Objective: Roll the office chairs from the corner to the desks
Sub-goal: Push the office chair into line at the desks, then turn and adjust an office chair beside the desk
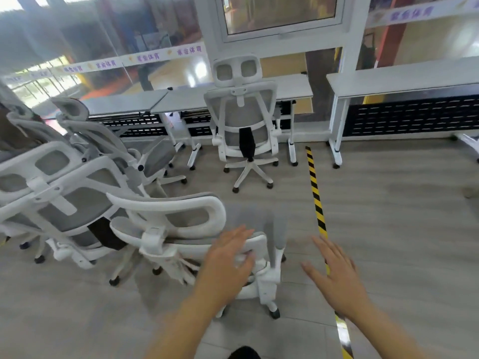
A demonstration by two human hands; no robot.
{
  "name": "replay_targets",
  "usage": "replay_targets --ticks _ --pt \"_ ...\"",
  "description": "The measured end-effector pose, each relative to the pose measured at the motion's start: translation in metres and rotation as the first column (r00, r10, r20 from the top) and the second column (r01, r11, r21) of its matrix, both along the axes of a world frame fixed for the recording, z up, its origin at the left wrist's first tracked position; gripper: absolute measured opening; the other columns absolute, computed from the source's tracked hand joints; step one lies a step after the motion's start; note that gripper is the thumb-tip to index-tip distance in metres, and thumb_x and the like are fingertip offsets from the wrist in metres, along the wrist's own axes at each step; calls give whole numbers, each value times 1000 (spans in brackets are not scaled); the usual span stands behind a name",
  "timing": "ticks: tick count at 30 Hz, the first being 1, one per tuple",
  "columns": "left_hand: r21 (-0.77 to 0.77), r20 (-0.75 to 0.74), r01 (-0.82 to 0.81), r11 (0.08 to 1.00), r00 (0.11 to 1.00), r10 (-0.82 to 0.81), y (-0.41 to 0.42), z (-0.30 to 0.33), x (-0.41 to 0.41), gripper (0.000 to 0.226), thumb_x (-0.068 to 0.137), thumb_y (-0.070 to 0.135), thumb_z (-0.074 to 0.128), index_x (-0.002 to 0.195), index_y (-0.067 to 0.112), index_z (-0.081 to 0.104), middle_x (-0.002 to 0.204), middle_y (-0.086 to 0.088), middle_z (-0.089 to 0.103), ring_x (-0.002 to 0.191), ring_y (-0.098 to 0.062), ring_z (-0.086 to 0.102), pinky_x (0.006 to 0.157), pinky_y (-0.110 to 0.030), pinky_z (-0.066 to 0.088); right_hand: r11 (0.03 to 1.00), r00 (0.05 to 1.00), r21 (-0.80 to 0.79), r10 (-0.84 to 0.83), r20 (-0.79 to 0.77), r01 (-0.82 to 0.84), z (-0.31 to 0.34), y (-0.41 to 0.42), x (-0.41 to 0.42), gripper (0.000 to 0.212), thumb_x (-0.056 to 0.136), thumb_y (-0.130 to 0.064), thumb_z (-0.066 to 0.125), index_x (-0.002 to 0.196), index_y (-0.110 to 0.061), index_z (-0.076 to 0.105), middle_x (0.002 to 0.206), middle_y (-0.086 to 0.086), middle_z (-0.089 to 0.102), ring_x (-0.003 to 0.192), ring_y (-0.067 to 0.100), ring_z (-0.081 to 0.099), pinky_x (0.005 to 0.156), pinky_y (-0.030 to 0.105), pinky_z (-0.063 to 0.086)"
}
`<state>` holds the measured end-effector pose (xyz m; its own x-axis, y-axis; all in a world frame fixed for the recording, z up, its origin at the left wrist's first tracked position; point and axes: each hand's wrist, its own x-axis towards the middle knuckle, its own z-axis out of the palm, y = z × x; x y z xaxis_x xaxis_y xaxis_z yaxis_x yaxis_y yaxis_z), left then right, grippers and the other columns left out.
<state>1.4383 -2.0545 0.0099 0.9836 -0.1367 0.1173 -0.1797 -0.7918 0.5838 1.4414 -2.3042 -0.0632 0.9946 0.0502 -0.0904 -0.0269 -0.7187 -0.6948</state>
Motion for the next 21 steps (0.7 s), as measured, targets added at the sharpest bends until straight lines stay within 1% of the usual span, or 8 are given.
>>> replay_targets --ticks 3,5,7,9,10,14,18,21 --pt "89 -214 134 987 970 -113 -60 -8 36 60 92 51 53 147 43 31 158 18 20 146 -6 12 120 -30 13 997 997 28 -78 7 78 7 -44 11 87 74 -86 25 149 -41 29 159 -14 25 148 11 15 120 47 14" --pt "135 -279 176 975 951 -133 -90 -12 61 65 92 56 51 149 42 25 160 14 16 148 -10 9 121 -32 9 991 993 62 -121 8 120 12 -70 21 85 75 -83 29 148 -40 32 157 -14 30 147 11 20 120 49 19" --pt "149 -291 194 970 946 -144 -118 -19 88 65 93 55 51 150 36 27 159 11 21 147 -12 13 119 -30 9 983 987 95 -160 14 158 15 -94 35 74 82 -77 40 146 -41 35 156 -14 32 146 12 24 119 48 21" --pt "105 -282 180 978 948 -144 -144 -33 121 61 93 53 52 148 35 32 156 11 30 144 -11 21 119 -31 15 972 979 110 -205 -15 206 14 -115 51 64 89 -63 48 147 -40 34 154 -17 29 146 14 22 120 47 21" --pt "73 -298 166 983 945 -137 -157 -42 139 61 92 53 53 147 36 33 155 12 31 144 -11 22 119 -33 17 967 973 112 -227 -39 230 10 -126 61 62 90 -60 49 147 -41 34 153 -19 28 147 13 21 119 47 22" --pt "2 -371 125 992 922 -115 -201 -77 229 64 90 56 53 148 36 33 157 11 28 146 -15 18 119 -39 18 947 949 93 -300 -96 309 -4 -172 115 68 82 -74 42 144 -47 35 158 -17 23 147 12 21 116 50 29" --pt "-61 -406 8 998 914 -32 -226 -87 328 65 90 54 54 148 35 32 159 8 25 146 -18 16 119 -43 21 943 935 63 -314 -164 328 3 -208 204 75 76 -72 45 145 -43 37 158 -15 27 145 14 26 116 44 29" --pt "-120 -424 -36 992 905 -18 -225 -83 390 62 90 50 57 146 34 37 156 7 30 144 -19 21 117 -43 25 951 947 101 -273 -172 293 20 -222 276 73 76 -70 48 144 -42 39 155 -16 32 144 14 28 117 41 27"
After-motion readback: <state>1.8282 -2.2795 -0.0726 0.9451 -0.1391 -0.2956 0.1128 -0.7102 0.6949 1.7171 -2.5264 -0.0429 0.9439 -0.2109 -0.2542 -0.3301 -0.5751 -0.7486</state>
